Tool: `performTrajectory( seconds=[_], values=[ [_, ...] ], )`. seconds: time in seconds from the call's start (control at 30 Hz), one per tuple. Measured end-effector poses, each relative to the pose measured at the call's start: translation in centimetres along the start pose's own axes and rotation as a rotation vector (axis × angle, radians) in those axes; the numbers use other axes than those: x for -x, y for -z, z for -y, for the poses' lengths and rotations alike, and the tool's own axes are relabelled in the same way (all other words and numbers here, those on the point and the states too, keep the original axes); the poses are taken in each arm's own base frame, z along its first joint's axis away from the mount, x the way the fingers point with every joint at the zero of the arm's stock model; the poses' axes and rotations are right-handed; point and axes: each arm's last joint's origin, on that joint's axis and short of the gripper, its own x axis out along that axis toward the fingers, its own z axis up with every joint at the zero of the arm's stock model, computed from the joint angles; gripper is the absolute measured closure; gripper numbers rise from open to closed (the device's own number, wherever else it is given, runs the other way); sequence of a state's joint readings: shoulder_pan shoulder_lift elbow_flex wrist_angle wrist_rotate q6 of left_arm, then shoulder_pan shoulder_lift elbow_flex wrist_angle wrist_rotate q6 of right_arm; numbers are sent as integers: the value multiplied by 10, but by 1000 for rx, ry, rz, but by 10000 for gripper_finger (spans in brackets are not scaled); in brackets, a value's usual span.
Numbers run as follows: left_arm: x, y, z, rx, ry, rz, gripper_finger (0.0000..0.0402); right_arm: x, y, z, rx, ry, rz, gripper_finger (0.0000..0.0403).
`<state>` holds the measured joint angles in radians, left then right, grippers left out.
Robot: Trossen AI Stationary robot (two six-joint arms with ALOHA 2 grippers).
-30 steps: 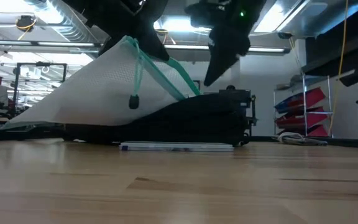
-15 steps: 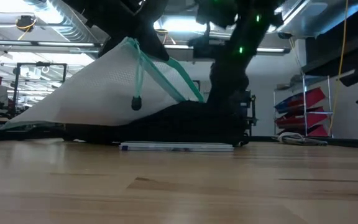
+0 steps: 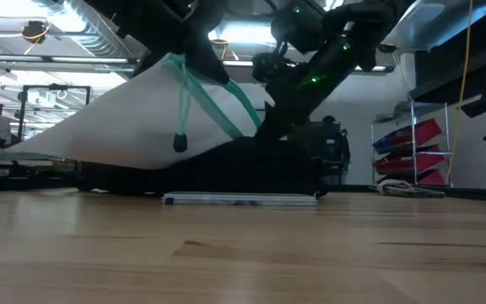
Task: Unpack backpack
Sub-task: Put the game card into the blue zip bag
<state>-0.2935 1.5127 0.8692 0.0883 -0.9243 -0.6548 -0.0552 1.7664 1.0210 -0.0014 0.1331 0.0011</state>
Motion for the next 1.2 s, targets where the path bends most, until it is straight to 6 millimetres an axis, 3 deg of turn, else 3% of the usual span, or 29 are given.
performTrajectory(
  seconds=[0.2, 0.57, 0.7, 0.83, 0.9, 1.0, 1.1, 1.2],
  values=[
    [0, 0, 0, 2, 1, 1, 396, -3, -13, -20, -23, -65, 159, 403],
    [0, 0, 0, 1, 1, 0, 396, -38, -1, -33, -62, -78, 239, 403],
    [0, 0, 0, 1, 1, 0, 396, -33, -8, -41, -72, -173, 294, 403],
    [0, 0, 0, -1, 1, -1, 396, -5, -21, -56, -37, -262, 310, 403],
    [0, 0, 0, -1, 2, 1, 396, 12, -23, -60, -3, -181, 273, 403],
    [0, 0, 0, 1, 2, 1, 396, 24, -19, -58, 19, 74, 211, 403],
    [0, 0, 0, 4, 3, 2, 396, 23, -20, -56, 6, 173, 224, 403],
    [0, 0, 0, 4, 3, 2, 396, 9, -11, -50, -10, 247, 175, 403]
  ],
)
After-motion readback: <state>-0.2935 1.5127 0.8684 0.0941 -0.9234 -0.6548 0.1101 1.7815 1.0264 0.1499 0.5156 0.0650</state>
